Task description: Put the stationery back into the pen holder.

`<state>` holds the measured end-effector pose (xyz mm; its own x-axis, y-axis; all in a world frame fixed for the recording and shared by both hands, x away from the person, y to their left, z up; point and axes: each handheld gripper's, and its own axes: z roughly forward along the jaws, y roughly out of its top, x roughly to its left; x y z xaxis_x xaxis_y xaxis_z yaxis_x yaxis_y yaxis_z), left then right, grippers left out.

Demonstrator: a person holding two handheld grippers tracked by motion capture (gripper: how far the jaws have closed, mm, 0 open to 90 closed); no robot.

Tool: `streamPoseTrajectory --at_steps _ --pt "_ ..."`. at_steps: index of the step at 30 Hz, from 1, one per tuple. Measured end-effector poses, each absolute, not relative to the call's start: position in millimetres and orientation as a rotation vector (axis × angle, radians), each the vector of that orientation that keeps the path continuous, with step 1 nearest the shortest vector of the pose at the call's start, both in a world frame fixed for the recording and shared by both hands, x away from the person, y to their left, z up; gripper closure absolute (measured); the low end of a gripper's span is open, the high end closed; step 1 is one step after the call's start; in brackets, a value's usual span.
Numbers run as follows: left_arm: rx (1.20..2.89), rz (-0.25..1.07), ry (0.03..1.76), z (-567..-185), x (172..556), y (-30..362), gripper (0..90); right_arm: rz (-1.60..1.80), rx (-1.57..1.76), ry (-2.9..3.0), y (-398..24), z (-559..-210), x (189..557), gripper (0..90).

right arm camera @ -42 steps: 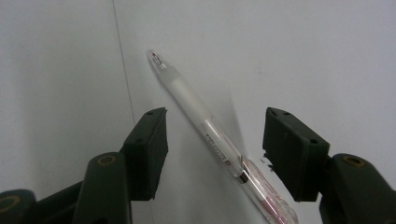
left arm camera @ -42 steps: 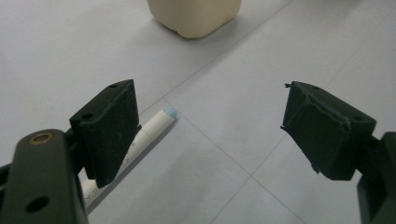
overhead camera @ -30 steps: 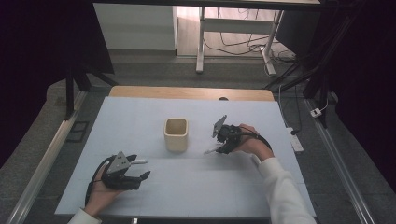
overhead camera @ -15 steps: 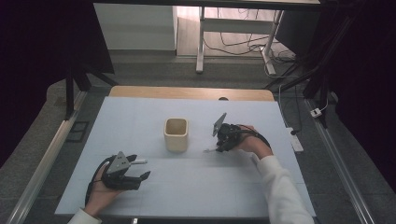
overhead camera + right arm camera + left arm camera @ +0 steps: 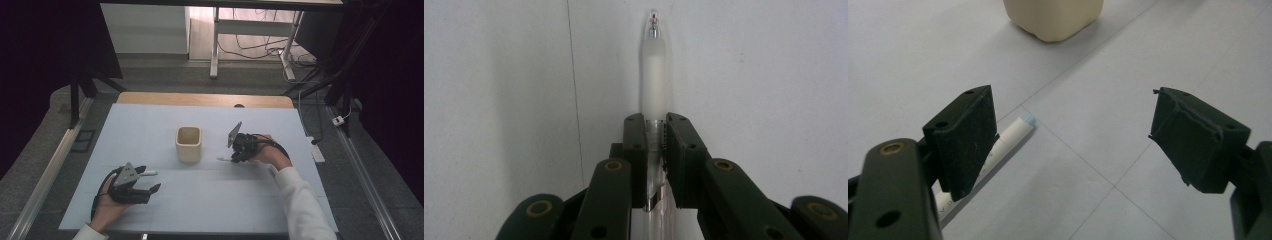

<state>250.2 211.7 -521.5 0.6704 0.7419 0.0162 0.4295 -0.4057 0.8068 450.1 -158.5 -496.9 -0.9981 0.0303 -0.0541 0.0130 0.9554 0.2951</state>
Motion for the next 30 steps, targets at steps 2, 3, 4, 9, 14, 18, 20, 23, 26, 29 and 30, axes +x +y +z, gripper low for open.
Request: streamPoseTrajectory --at_steps 2,3,4,9,14,18,20,23,26,29,30 --pt "2.056 0.479 0.903 -522 250 212 18.2 0.441 0.067 3.046 -158 -496 447 79.3" --pt "2.057 0.478 0.903 -522 250 212 18.2 0.454 0.035 3.033 -158 -496 448 79.3" --pt "2.057 0.479 0.903 -522 250 211 18.2 0.454 0.035 3.033 -158 -496 448 79.3" --pt "2.058 0.480 0.904 -522 250 212 18.2 0.486 0.095 3.012 -163 -495 448 79.4" --pt "2.063 0.479 0.904 -522 251 211 18.2 0.562 0.173 2.991 -175 -488 449 79.3" --pt "2.063 0.480 0.905 -522 251 211 18.2 0.626 0.210 2.968 -180 -483 447 79.4" --pt "2.063 0.481 0.906 -522 250 211 18.2 0.646 0.228 2.962 -181 -481 445 79.4" --pt "2.064 0.482 0.907 -522 251 211 18.2 0.682 0.221 2.949 -183 -478 443 79.4" --pt "2.063 0.482 0.907 -522 250 211 18.2 0.691 0.233 2.937 -184 -476 441 79.3" --pt "2.062 0.483 0.906 -522 250 211 18.2 0.734 0.263 2.919 -186 -472 439 79.4" --pt "2.062 0.483 0.907 -522 250 211 18.2 0.771 0.282 2.896 -188 -468 438 79.4"
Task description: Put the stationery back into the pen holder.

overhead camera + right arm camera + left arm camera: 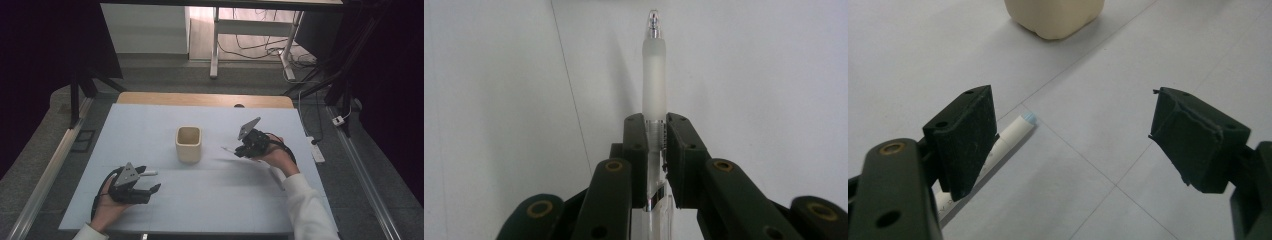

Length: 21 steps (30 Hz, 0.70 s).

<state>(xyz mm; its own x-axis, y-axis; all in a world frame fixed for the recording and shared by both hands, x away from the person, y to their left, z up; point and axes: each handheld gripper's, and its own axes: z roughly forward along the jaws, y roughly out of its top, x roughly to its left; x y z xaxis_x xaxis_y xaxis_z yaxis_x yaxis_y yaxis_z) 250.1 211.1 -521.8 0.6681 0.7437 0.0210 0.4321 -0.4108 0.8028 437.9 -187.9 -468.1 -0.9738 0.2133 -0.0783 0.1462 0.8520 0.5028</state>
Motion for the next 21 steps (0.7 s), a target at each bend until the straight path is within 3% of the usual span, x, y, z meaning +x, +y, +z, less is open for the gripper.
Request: streamPoseTrajectory --at_steps 21 --pt "2.067 0.486 0.907 -522 250 211 18.2 1.126 0.457 2.679 -204 -440 422 79.3"
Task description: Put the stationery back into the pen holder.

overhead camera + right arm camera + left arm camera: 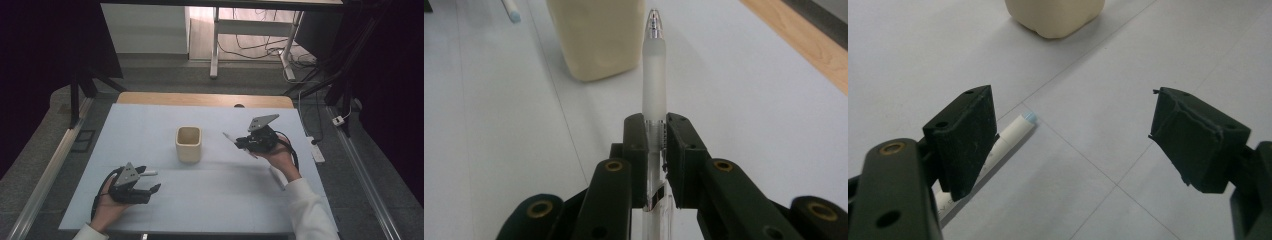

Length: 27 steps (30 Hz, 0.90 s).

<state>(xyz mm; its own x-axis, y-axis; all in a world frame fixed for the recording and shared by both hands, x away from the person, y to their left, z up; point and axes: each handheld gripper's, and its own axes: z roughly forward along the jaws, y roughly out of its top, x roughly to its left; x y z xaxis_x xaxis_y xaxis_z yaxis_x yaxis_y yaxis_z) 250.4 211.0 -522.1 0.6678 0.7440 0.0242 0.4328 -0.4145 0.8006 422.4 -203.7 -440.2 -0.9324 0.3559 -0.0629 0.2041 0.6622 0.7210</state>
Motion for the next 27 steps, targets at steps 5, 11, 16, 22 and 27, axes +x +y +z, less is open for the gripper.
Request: streamPoseTrajectory --at_steps 5,11,16,22,27 --pt "2.069 0.486 0.906 -522 250 211 18.2 1.200 0.488 2.630 -205 -437 419 79.3" --pt "2.070 0.488 0.906 -522 250 211 18.2 1.274 0.504 2.589 -206 -435 417 79.3" --pt "2.073 0.487 0.907 -523 250 211 18.2 1.352 0.542 2.536 -210 -432 415 79.3" --pt "2.072 0.489 0.908 -522 250 211 18.2 1.432 0.589 2.458 -215 -427 412 79.3" --pt "2.072 0.489 0.908 -522 250 210 18.2 1.482 0.614 2.419 -218 -423 410 79.3"
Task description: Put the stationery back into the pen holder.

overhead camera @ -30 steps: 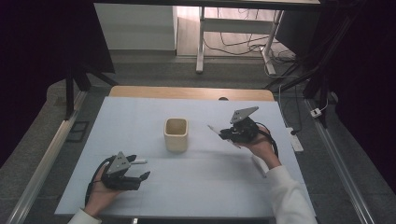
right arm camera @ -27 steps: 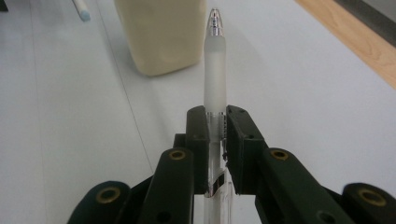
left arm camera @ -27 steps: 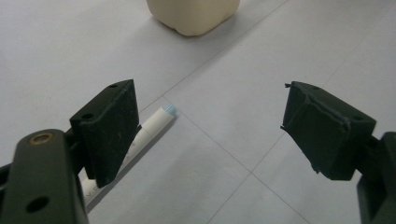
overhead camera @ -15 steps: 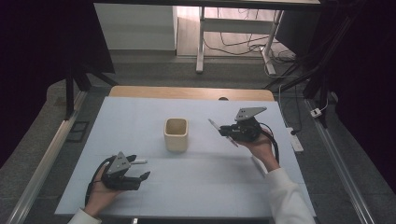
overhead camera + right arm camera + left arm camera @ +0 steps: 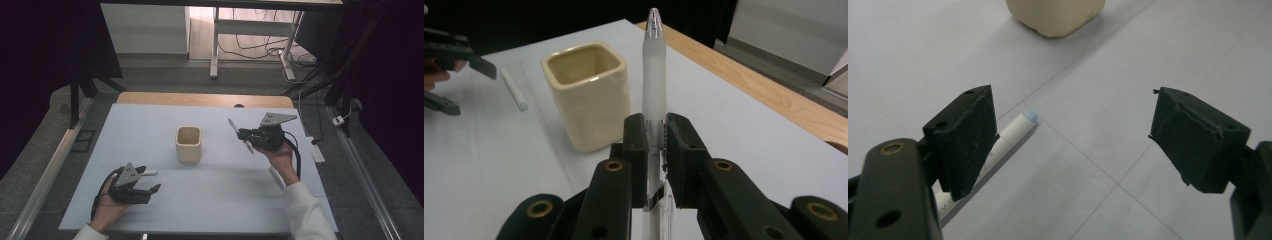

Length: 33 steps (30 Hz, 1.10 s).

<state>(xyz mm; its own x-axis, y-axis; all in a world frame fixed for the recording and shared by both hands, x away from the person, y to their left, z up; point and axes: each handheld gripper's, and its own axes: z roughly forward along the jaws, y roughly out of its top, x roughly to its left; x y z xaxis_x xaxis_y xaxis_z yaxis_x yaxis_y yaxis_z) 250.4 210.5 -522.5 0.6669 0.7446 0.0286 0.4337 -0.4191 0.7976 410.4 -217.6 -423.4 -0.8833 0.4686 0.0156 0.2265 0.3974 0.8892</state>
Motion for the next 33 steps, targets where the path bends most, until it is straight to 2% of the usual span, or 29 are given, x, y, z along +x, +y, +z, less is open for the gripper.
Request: streamPoseTrajectory --at_steps 33 --pt "2.075 0.489 0.910 -523 251 211 18.2 1.700 0.651 2.276 -202 -407 406 79.3"
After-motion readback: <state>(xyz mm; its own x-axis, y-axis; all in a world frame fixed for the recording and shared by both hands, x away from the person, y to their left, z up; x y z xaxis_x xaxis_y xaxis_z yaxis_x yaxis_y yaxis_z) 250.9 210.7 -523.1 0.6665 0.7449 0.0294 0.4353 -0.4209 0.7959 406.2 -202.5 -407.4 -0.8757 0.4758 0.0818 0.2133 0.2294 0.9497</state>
